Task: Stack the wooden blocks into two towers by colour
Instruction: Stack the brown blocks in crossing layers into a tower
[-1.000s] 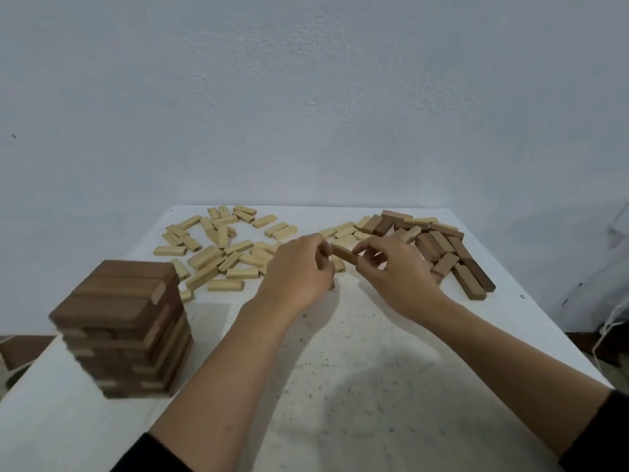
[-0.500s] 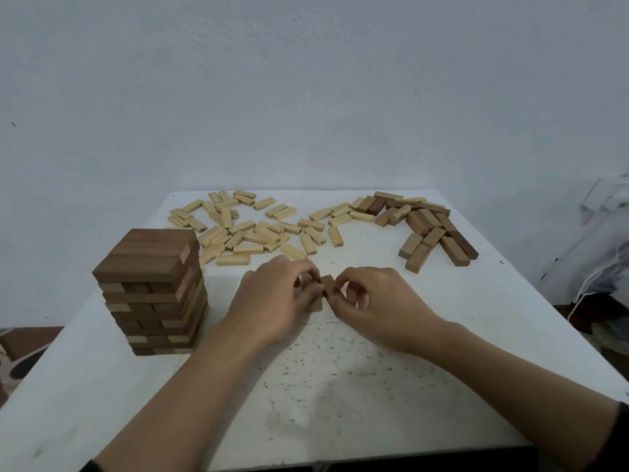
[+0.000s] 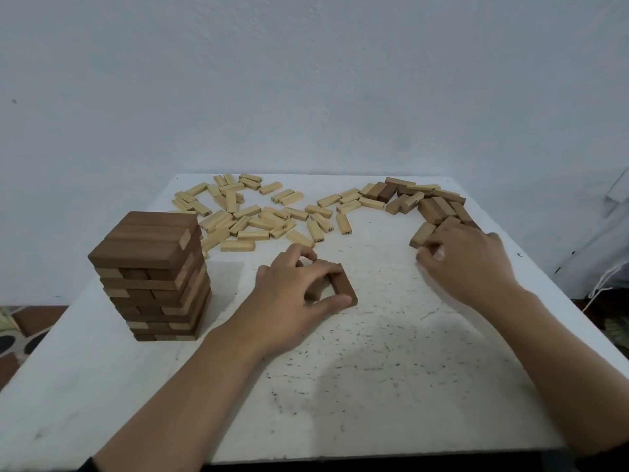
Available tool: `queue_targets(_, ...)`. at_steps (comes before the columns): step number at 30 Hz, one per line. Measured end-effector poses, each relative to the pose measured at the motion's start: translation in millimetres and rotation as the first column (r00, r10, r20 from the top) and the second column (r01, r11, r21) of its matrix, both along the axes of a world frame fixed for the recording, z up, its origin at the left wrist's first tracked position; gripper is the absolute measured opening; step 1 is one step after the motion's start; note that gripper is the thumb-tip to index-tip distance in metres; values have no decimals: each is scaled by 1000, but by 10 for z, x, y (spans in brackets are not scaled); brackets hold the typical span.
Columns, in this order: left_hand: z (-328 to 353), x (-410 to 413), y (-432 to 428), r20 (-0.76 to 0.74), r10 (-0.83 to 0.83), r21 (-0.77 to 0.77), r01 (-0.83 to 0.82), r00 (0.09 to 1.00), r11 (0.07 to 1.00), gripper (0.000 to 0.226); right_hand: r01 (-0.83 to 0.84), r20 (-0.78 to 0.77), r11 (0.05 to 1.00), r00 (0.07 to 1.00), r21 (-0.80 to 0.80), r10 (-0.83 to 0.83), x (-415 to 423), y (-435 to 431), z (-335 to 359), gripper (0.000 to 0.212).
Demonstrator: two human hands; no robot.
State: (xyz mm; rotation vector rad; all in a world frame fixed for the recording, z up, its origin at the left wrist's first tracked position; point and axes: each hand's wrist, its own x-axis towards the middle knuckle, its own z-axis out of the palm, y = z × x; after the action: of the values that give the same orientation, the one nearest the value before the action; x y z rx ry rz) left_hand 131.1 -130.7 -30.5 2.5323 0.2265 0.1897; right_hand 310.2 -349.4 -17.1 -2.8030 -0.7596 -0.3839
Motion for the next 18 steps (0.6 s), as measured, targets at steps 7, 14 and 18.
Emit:
queue_targets(7, -53, -2, 44, -20, 24, 25, -23, 1000, 999, 49, -109, -15, 982, 994, 155, 112, -132, 71, -13, 21)
queue_targets(14, -98, 23, 119, 2, 10, 47, -10, 1000, 999, 54, -467, -1, 827, 870, 313, 493, -435, 298, -130, 9)
queue_targets(18, -112, 10, 148, 12, -27, 49, 26, 1000, 998, 59, -622, -9, 719, 754, 311, 656, -574, 400, -180, 14)
